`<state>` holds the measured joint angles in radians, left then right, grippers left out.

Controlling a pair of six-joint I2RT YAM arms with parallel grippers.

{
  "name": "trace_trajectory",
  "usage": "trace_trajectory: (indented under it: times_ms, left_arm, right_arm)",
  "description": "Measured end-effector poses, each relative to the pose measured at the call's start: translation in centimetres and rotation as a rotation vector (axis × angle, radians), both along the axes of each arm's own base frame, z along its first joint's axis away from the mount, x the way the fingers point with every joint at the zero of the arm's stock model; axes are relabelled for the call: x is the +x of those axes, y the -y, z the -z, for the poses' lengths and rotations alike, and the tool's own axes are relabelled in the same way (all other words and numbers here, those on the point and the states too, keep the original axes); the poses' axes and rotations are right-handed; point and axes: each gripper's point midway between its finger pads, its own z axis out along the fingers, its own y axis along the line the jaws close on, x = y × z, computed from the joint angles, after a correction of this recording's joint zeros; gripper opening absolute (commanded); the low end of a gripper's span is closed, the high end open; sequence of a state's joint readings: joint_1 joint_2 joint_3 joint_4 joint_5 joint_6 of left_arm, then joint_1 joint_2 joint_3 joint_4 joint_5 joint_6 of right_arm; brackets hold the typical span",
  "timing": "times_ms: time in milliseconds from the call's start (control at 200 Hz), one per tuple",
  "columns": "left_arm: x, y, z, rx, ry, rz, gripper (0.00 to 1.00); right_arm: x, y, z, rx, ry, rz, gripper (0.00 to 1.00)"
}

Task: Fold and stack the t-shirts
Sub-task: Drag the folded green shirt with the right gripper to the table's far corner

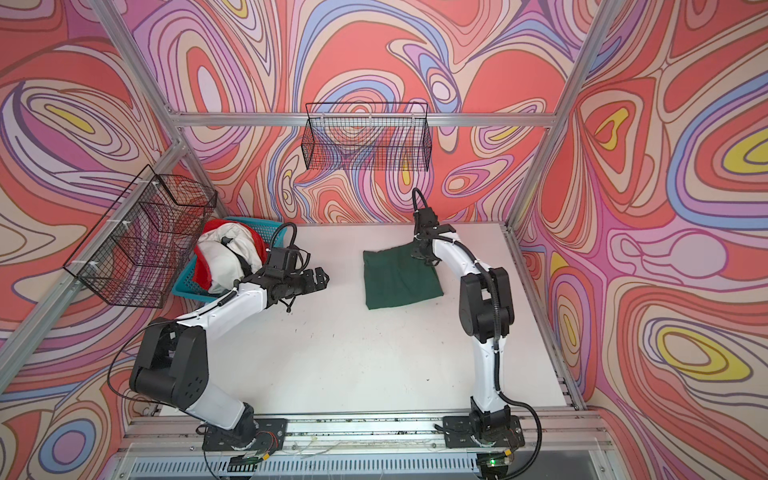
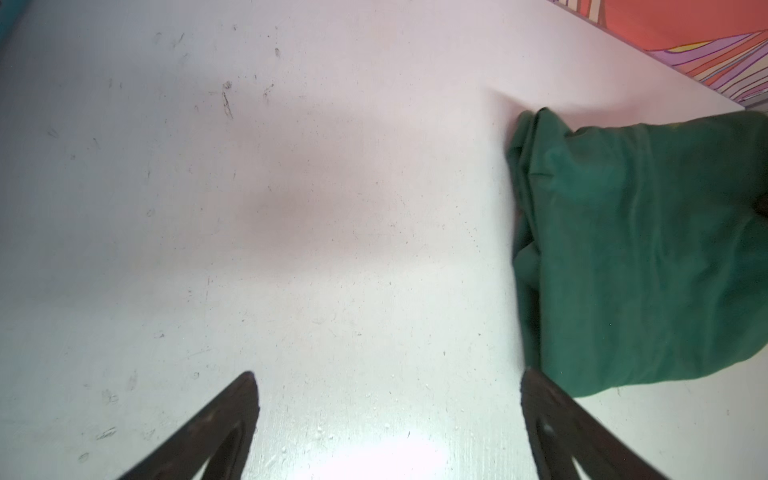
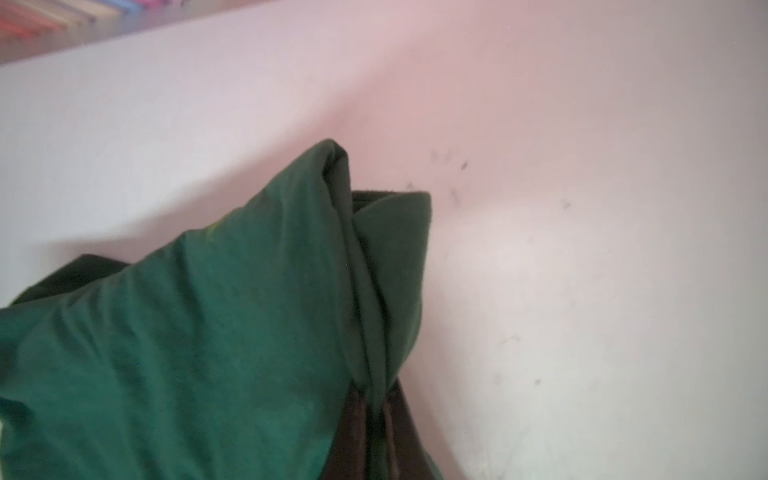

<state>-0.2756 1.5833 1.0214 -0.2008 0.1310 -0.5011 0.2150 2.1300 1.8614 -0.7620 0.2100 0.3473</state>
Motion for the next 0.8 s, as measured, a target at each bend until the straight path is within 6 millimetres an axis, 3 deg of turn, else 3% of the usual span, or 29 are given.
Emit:
trace_trajectory:
  times_ms: [185,310,551,801]
  left_arm:
    - [-0.5,-0.1,0.1,-0.004,0.001,0.002,0.98]
    - [-0.5,0.1,0.0,-0.014,0.001,0.005,0.98]
    - [-2.3,0.2,-0.1,-0.058,0.048,0.026,1.00]
    - [-2.6,0.2,-3.8,-0.142,0.191,-0.004,1.00]
  right_arm:
    - [2.2,4.8,-4.8,-0.082,0.078,0.038,0.00]
    - [3.7,7.8,-6.7,-0.123,0.122,0.068,0.00]
    - [4.2,13.1,-5.1,-0.219,0.083,0.117,0.00]
    - [4.7,17.0,-4.5,-0.261,0.086,0.162,0.00]
